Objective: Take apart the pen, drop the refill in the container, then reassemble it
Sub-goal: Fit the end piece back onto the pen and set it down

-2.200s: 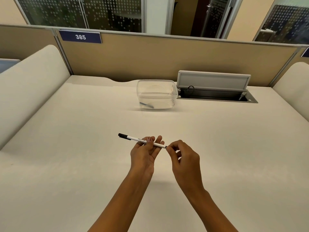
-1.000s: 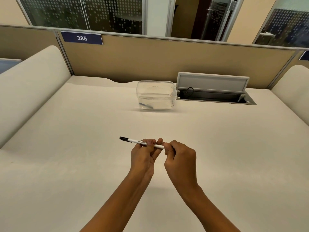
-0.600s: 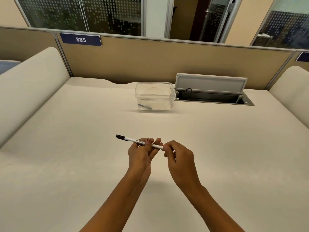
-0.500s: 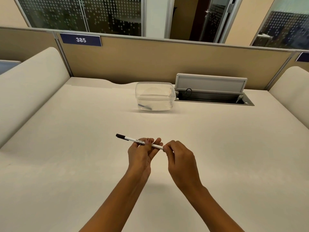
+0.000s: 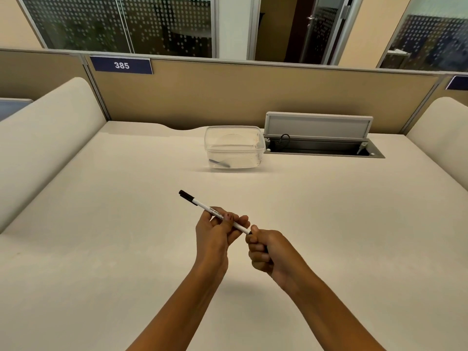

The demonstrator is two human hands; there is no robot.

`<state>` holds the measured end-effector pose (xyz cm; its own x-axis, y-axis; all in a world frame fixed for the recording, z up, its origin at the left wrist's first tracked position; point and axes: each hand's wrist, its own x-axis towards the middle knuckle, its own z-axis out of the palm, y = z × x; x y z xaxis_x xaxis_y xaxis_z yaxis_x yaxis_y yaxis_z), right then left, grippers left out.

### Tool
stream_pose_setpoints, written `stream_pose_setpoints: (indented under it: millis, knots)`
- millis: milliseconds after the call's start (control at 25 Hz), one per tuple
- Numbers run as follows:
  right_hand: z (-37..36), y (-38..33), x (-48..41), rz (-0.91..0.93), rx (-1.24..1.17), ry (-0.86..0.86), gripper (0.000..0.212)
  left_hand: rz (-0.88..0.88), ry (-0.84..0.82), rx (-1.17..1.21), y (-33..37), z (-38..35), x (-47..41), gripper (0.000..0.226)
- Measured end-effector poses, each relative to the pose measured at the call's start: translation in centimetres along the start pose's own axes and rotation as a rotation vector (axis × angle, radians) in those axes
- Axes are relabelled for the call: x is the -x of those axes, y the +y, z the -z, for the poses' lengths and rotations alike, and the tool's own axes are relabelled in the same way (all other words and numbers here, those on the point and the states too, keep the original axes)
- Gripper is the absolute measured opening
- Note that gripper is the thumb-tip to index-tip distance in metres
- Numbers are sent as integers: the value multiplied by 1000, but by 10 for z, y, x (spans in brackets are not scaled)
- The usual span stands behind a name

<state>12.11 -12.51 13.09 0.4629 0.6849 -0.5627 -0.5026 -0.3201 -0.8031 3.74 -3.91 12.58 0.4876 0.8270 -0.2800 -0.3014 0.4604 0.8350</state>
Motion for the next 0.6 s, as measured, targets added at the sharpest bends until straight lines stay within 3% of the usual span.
stream_pose_setpoints:
  millis: [80,200,320,440,600]
  knots:
    - [3,1,3,163,231,60,44,-3,-3,7,2,-2,1,15]
    - [2,20,2,784,987,405,33,27,14,75,4,-5,2,16]
    - [3,29,1,1023,1179,454,25,57,26,77,5,-8,-1,14]
    - [2,24,0,903,884,374,32,69,-44,97,6,-6,1,16]
    - [-5,10,9,156,0,59,43,-39,-171,-9,8,-2,0,17]
